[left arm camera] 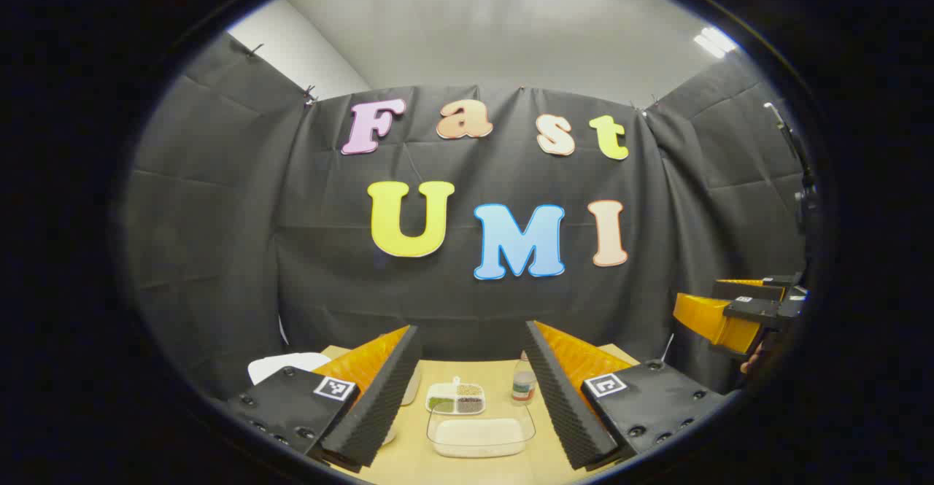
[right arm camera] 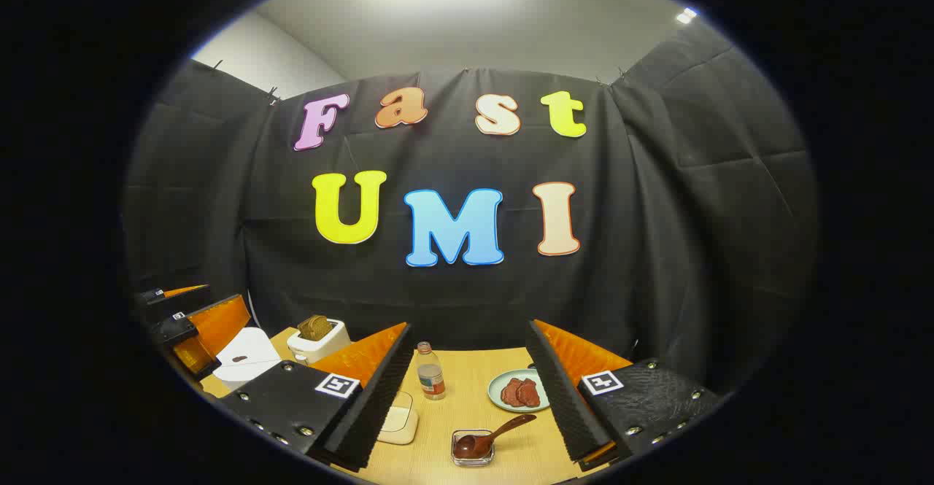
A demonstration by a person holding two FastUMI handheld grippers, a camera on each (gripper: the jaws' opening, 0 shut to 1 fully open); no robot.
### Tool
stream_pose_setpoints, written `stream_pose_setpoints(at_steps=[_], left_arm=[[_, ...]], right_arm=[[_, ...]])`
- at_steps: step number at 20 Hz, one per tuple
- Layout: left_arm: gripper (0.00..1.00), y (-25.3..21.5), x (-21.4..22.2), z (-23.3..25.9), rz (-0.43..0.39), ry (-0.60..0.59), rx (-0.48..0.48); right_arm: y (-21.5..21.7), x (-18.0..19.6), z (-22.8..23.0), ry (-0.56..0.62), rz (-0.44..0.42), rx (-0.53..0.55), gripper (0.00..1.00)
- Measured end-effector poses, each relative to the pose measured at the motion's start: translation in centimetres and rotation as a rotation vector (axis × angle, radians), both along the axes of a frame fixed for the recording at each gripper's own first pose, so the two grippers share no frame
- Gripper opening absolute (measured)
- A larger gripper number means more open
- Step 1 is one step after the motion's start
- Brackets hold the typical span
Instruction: Close the left gripper, press the button to open the rice cooker; take a wooden spoon from the chopstick holder with the right hand, scoop a spoonful of rice and pour it into the rice cooker, then put the wooden spoon back into the chopstick holder.
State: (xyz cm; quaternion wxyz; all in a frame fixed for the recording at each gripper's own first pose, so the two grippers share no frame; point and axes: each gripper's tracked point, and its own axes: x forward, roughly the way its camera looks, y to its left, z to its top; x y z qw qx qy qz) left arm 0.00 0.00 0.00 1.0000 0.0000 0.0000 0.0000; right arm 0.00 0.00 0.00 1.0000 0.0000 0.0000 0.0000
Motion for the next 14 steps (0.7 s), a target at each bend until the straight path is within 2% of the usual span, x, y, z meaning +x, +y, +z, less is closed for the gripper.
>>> stream_pose_setpoints(at_steps=[14], left_arm=[[0.98,-0.5,1.1,-0.9,-0.009,0.018,0.008]], right_arm=[[-0.2,0.5,-0.1,-0.003,-0.003,-0.013,0.95]])
